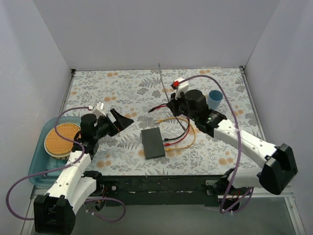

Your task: Insert the plug into the switch port

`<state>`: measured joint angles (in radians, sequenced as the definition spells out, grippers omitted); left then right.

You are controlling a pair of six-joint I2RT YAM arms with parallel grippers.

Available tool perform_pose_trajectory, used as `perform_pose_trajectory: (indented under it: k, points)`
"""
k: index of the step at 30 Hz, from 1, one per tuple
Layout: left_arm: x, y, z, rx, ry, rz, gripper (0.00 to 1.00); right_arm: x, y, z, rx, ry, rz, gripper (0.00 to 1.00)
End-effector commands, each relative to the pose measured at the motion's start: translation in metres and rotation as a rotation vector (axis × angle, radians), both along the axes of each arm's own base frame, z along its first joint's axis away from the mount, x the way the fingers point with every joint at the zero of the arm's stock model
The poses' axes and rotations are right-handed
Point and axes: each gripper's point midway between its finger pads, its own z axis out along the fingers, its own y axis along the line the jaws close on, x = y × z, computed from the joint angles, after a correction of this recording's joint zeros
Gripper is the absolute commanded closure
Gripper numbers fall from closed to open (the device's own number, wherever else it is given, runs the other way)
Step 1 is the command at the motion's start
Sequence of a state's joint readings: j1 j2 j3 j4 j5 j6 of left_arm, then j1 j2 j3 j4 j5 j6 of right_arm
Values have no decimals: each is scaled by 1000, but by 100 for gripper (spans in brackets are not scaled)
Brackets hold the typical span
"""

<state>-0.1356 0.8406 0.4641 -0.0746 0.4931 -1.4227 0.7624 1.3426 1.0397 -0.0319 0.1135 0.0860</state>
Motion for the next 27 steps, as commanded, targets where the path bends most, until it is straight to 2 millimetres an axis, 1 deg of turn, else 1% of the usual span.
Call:
perform_pose_trajectory:
  k: [1,2,3,5,6,7,8,9,10,11,12,14,15,16,17,18,19,20,21,23,24,25,26,27]
  points:
    - [-9,-24,43,-76,-172,-108,2,-6,-6,76,319,-108,-53,99]
    - [-11,-30,47,-93,-179,-119,2,-9,-8,78,344,-104,-56,99]
    - [-15,-41,51,-103,-192,-148,2,-14,-12,90,383,-120,-53,99]
    - [-16,-58,66,-120,-239,-187,2,-19,-14,101,448,-114,-60,99]
    - [-21,-74,69,-118,-248,-226,3,-23,-17,107,474,-117,-59,99]
    - [-23,-85,75,-120,-266,-253,4,-24,-18,110,491,-114,-62,99]
    - [-22,-95,70,-112,-252,-278,5,-26,-19,112,511,-103,-69,99]
    - [-24,-106,79,-114,-274,-304,5,-28,-22,116,530,-106,-75,99]
    - [-31,-120,84,-121,-294,-340,7,-28,-24,116,536,-101,-85,99]
    - [-29,-130,78,-109,-279,-355,8,-29,-25,116,537,-94,-89,99]
    - [-37,-143,85,-115,-297,-392,9,-30,-28,119,552,-90,-97,99]
    - [-34,-156,86,-98,-309,-396,10,-32,-28,120,561,-81,-97,99]
    - [-38,-168,76,-78,-289,-424,11,-34,-29,122,576,-77,-99,99]
    - [-37,-177,83,-76,-314,-434,12,-35,-29,123,583,-72,-98,99]
    - [-36,-182,83,-64,-319,-430,14,-36,-30,123,582,-70,-95,99]
    - [-40,-195,73,-44,-300,-457,16,-37,-31,126,589,-74,-95,99]
    - [-40,-202,78,-37,-327,-467,19,-38,-31,126,596,-66,-96,99]
    - [-38,-207,76,-26,-326,-462,23,-39,-33,127,598,-66,-99,99]
    - [-40,-216,68,-7,-314,-476,24,-40,-33,128,604,-67,-97,99]
    - [-38,-224,67,5,-322,-475,26,-41,-35,129,612,-67,-99,99]
    - [-38,-227,65,11,-319,-470,30,-42,-35,131,614,-66,-97,99]
    - [-36,-230,59,22,-313,-469,33,-43,-36,131,614,-64,-96,99]
    - [-35,-232,59,26,-317,-471,36,-44,-37,132,618,-66,-96,99]
    - [-36,-234,56,30,-316,-474,42,-45,-38,134,620,-68,-95,99]
